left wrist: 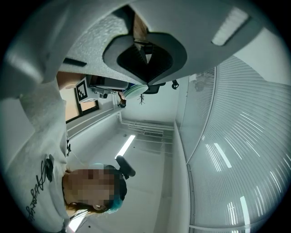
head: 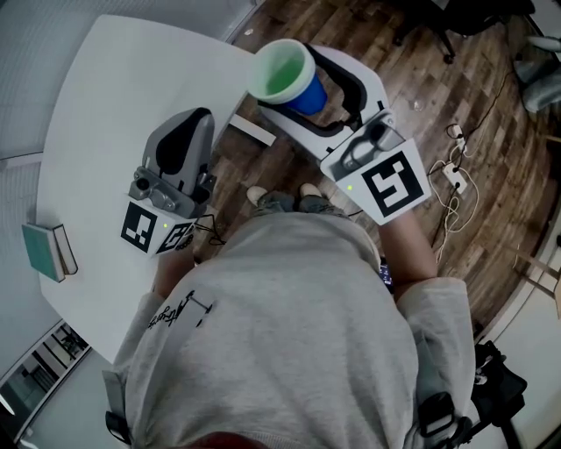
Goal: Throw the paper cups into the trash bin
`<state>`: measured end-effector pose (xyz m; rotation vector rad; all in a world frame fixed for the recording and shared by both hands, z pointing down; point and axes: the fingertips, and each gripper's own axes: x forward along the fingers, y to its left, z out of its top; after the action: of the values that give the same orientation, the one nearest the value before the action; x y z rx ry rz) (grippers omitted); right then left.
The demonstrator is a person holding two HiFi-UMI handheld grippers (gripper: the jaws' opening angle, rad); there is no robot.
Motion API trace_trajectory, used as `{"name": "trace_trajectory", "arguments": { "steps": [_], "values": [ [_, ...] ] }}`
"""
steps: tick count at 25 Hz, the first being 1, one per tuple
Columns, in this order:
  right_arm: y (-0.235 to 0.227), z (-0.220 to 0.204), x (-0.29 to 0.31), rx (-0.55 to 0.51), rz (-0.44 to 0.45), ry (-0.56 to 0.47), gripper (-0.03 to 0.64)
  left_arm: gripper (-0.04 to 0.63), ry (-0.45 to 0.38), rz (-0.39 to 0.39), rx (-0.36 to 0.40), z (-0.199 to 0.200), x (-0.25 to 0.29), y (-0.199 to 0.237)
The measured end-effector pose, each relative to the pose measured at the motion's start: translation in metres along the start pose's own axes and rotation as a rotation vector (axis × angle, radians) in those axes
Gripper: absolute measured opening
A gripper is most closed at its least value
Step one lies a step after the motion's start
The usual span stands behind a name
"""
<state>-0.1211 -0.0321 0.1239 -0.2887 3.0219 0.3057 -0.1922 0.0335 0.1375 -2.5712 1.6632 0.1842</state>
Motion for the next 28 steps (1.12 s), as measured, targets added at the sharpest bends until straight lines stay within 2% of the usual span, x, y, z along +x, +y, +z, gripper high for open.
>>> {"name": "trace_trajectory", "arguments": {
  "steps": [15,28],
  "values": [
    [-0.027,-0.005,-0.062,-0.005,-0.133,0.025,0.295,-0.006,-0.003,-0.146,-0.027,-0.011,0.052,-0.042],
    [-0.038,-0.013,-0.091,-0.001,-0.248,0.016,0.296,-0.006,-0.001,-0.256,-0.058,-0.022,0.082,-0.054]
  ]
}}
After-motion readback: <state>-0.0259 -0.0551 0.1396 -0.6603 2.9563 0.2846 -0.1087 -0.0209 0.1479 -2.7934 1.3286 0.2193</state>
